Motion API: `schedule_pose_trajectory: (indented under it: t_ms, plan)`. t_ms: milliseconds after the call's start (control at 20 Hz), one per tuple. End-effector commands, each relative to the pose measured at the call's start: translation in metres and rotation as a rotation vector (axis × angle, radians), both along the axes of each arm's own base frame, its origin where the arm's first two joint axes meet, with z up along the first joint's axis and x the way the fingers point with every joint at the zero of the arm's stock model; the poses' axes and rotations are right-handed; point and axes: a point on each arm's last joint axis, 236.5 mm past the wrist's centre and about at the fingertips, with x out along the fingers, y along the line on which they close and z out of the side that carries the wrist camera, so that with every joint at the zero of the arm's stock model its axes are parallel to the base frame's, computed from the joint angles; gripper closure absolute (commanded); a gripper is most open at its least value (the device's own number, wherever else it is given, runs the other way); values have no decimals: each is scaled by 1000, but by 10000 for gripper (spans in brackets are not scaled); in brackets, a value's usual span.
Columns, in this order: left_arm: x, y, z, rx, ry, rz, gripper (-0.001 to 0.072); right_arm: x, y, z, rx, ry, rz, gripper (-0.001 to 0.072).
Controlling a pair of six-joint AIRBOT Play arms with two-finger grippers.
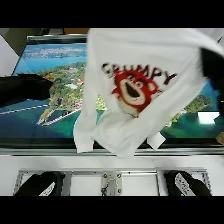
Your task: Fold the clothes and pants, and hang the long-sleeved shirts on hangers.
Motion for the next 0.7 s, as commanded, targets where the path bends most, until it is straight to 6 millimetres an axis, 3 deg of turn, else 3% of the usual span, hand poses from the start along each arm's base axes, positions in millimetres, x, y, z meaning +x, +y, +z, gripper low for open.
schedule_pose_trajectory:
  t_ms: [0, 200, 400, 500, 650]
  plan:
    - [8, -33, -31, 0, 19, -75, 688, 2, -99, 45, -55, -26, -369, 701]
    - [27, -64, -58, 32, 90, -130, 688, -27, -195, 85, -95, -55, -749, 701]
    - [54, -82, -63, 51, 104, -149, 688, -74, -283, 111, -34, -46, -1120, 701]
    - [63, -87, -62, 62, 108, -158, 688, -100, -312, 120, -2, -46, -1258, 701]
    - [70, -91, -64, 69, 120, -160, 688, -127, -331, 137, 16, -69, -1379, 701]
